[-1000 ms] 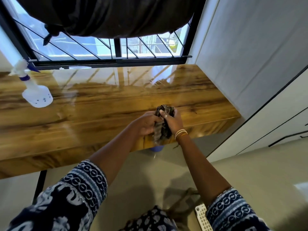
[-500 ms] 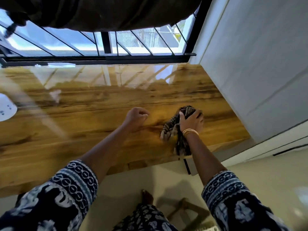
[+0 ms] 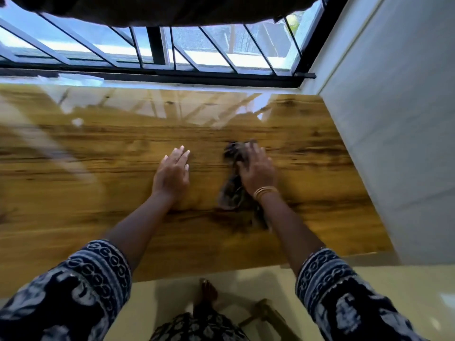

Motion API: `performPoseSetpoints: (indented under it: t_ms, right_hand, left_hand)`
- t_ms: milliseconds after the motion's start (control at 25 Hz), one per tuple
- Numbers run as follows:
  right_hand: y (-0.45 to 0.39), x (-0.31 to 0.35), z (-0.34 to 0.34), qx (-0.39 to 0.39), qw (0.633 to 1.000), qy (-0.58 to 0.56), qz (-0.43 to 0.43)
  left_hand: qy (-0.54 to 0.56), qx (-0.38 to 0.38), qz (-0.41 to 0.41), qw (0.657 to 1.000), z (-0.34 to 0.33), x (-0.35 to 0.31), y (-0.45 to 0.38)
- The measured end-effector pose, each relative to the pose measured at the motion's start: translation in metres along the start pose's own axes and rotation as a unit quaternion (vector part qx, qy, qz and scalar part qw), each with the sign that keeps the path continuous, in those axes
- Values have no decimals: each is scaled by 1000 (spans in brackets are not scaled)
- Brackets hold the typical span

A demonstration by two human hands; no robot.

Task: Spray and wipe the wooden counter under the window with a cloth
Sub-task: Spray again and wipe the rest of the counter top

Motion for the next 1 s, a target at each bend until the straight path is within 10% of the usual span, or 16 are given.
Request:
performPoseSetpoints:
  t_ms: [160,280,440,640,1000]
  right_hand:
    - [-27,-91,9,-58,951,-38,-302]
    - [-53,-60,6,-64,922,-74,-374]
    - [-102,58,-7,7,993,-20,-119]
    - [-124,104,-22,94,983,-34,154]
    - [-164,-105,11,-50,941,-71,-328]
  left_hand:
    - [-26,8,-4,1000,-2,-2,-22]
    - [-23,-7,2,1000,-2,-2,-30]
    - [-21,-13,18,1000,-5,2,-38]
    - [-37,-4,26,999,-6,4,-51]
    - [-54,1,28,998,-10,5,-98]
Point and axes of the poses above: each hand's wrist, its own y-axis away from the middle knuckle, its own z-axis out of the back of the hand, x = y × z, the point moved 2 cm from there along -y, towards the middle knuckle, and after that the axes turned 4 degrees about y, right-handed, at the moved point
